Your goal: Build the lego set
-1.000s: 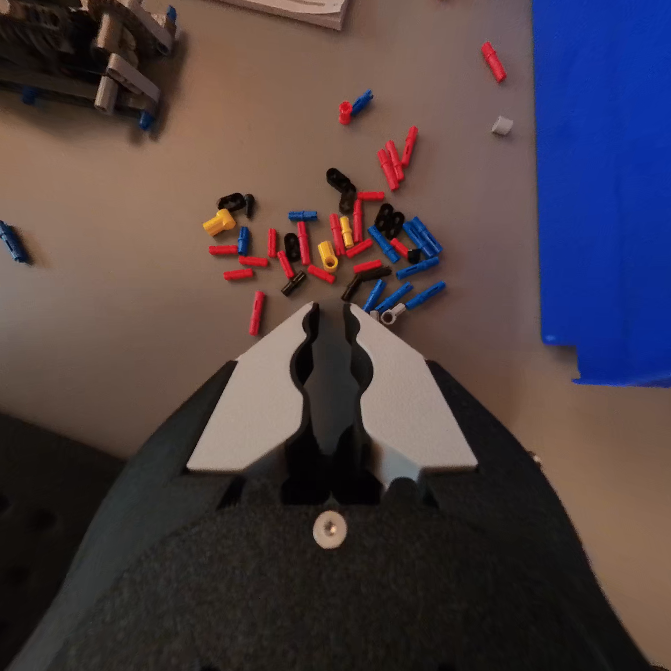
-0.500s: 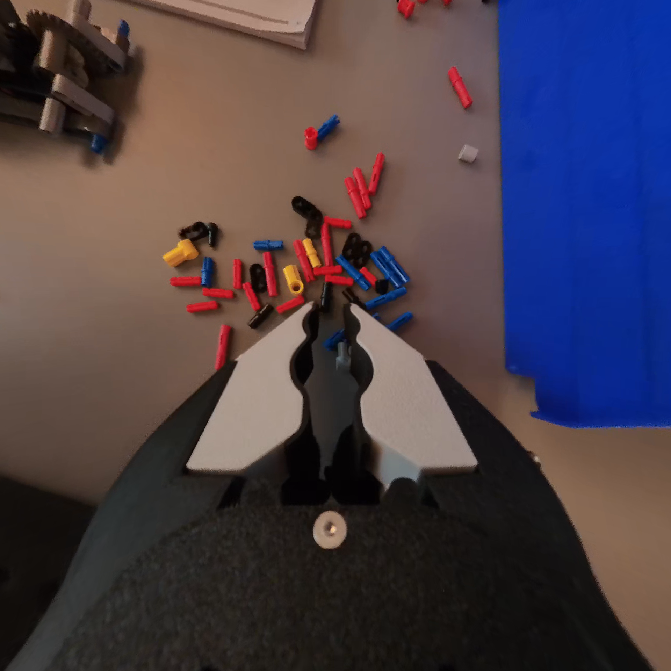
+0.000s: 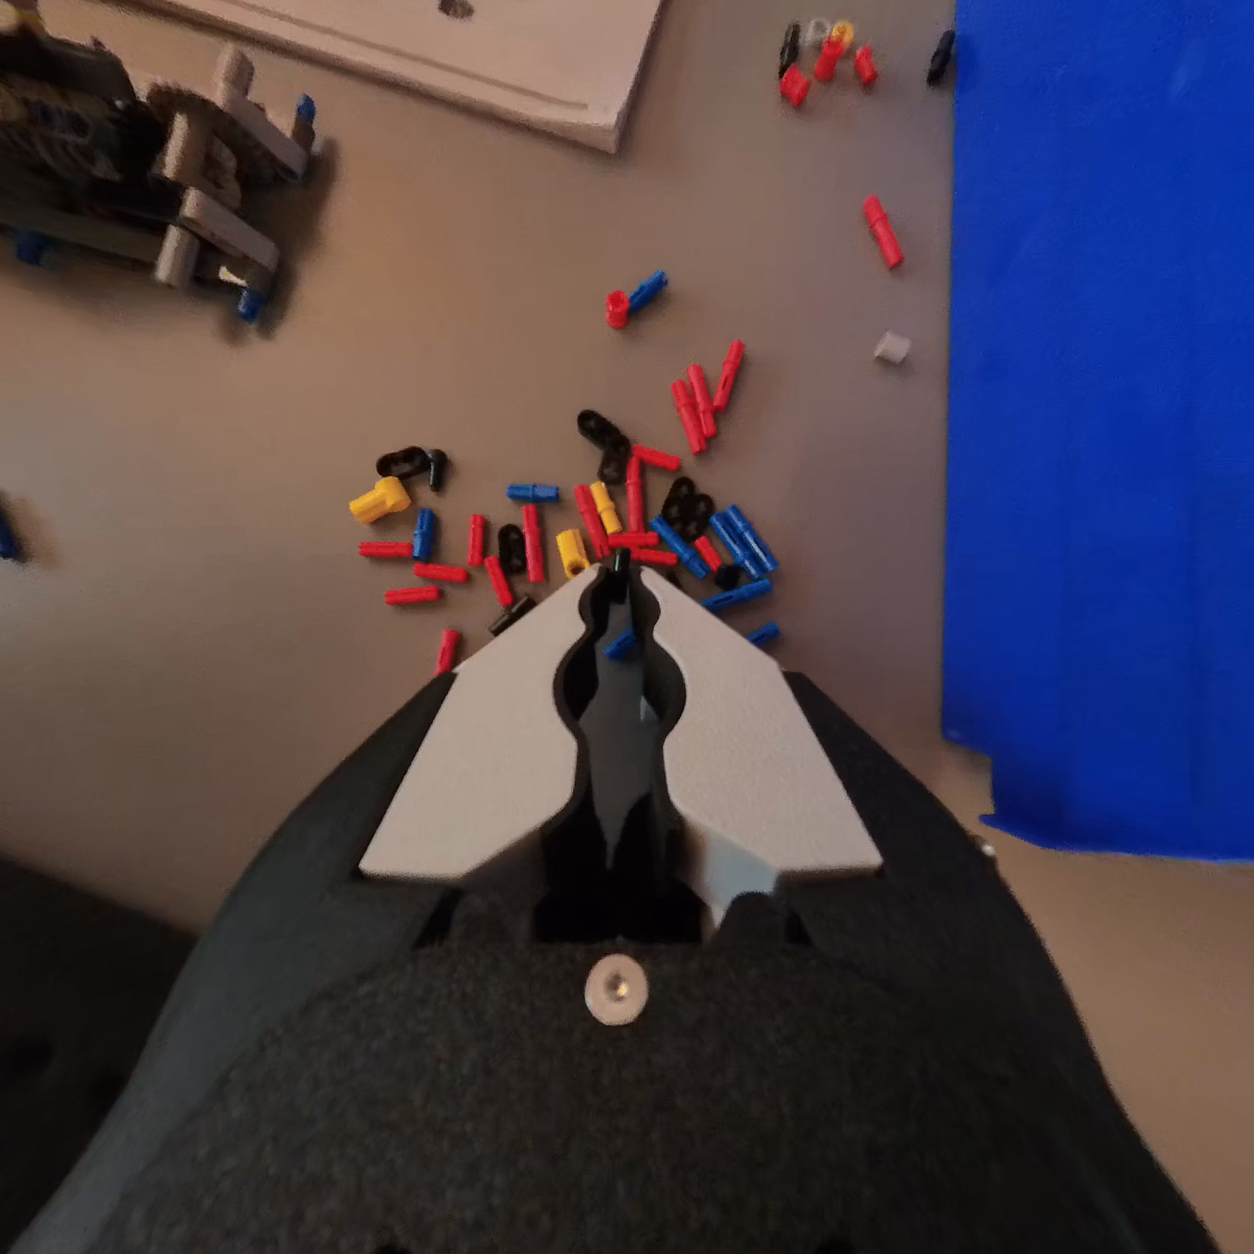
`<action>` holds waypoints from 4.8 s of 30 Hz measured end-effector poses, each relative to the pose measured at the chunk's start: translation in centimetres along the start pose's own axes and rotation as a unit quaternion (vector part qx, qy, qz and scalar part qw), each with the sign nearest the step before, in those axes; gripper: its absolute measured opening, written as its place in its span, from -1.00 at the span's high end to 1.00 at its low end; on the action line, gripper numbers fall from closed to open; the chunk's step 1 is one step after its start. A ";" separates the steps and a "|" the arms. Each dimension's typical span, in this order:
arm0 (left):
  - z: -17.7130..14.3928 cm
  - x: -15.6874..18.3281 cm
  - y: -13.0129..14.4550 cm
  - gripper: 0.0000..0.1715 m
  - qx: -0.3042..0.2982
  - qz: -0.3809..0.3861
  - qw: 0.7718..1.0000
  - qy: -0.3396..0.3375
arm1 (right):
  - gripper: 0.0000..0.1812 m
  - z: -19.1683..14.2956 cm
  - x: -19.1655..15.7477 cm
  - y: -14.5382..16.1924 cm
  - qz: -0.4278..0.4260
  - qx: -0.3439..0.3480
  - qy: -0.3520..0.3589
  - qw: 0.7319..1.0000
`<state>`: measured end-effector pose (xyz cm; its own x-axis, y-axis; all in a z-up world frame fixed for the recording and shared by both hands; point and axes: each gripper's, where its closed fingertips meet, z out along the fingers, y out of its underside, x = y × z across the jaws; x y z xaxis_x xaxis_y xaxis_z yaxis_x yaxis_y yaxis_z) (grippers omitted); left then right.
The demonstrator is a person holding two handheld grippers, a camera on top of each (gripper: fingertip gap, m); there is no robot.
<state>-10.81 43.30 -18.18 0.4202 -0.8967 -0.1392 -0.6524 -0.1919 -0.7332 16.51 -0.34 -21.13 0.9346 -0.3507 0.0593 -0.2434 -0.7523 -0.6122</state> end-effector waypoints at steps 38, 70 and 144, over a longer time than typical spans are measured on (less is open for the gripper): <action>-0.4 0.9 -0.4 0.61 0.012 0.012 1.000 0.016 | 0.94 2.7 -20.7 -3.5 -0.224 0.009 -0.214 0.951; 0.0 0.9 -0.3 0.61 0.013 0.025 0.999 0.017 | 0.86 -1.4 -14.8 -6.2 -0.065 0.133 -0.146 0.978; -9.7 9.6 12.1 0.67 -0.078 0.255 0.943 0.197 | 0.80 -1.4 -18.8 -9.3 -0.060 0.265 -0.250 0.929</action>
<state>-20.79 28.51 -21.96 -0.2206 -0.9609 -0.1677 -0.8042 0.2764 -0.5262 0.88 12.45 -15.49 0.9827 0.1211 -0.1399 -0.0909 -0.3424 -0.9352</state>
